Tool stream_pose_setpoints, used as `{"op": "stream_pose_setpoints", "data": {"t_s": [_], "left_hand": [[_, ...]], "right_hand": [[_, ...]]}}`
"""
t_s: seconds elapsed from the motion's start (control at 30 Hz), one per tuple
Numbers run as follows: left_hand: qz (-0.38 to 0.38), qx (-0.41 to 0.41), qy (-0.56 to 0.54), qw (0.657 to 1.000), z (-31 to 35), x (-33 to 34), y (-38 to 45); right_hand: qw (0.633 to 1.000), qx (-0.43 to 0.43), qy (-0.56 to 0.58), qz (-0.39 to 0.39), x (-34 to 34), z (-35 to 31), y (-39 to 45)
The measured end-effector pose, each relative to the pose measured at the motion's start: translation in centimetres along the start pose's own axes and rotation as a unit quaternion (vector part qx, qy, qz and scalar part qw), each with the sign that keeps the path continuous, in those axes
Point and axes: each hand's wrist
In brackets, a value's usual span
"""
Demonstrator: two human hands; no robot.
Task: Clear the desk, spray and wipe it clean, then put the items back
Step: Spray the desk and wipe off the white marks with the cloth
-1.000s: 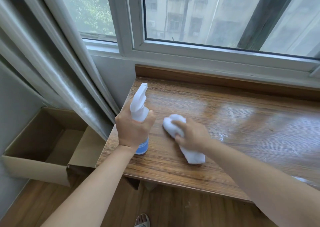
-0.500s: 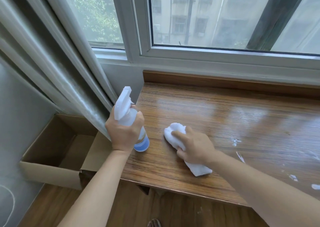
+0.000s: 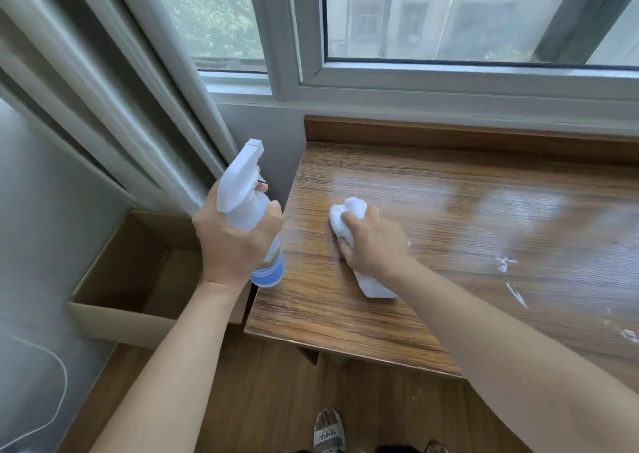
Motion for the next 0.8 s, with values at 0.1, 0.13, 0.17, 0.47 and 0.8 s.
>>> {"op": "stream_pose_setpoints", "data": {"t_s": [0.1,0.13,0.17,0.47,0.8], "left_hand": [[0.008,-0.005,0.009,1.0,-1.0,-0.8,0.4],[0.014,-0.011,0.006,1.0,-1.2,-0.9,0.5],[0.017,-0.016,0.001,1.0,-1.3,-0.8,0.5],[-0.208,-0.082,-0.065,0.973,2.9,3.6,0.2],[-0.559,-0.014,0.012,0.829,9.8,11.3,-4.1]], "right_hand": [[0.999,-0.045,0.01,-0.011,0.3,-1.5,-2.8],[0.997,-0.071,0.017,-0.024,0.5,-2.1,-4.0],[0.994,-0.1,0.025,-0.038,0.6,-2.7,-5.2],[0.992,-0.024,0.085,-0.086,-2.6,-0.5,-11.8],[0.936,0.292,0.151,0.125,-8.3,15.1,-20.2]]}}
Point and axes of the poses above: each hand's wrist, its own y-axis towards the middle knuckle, its own x-axis out of the palm, z = x × y, and after that the axes turned 6 degrees about y, right-handed
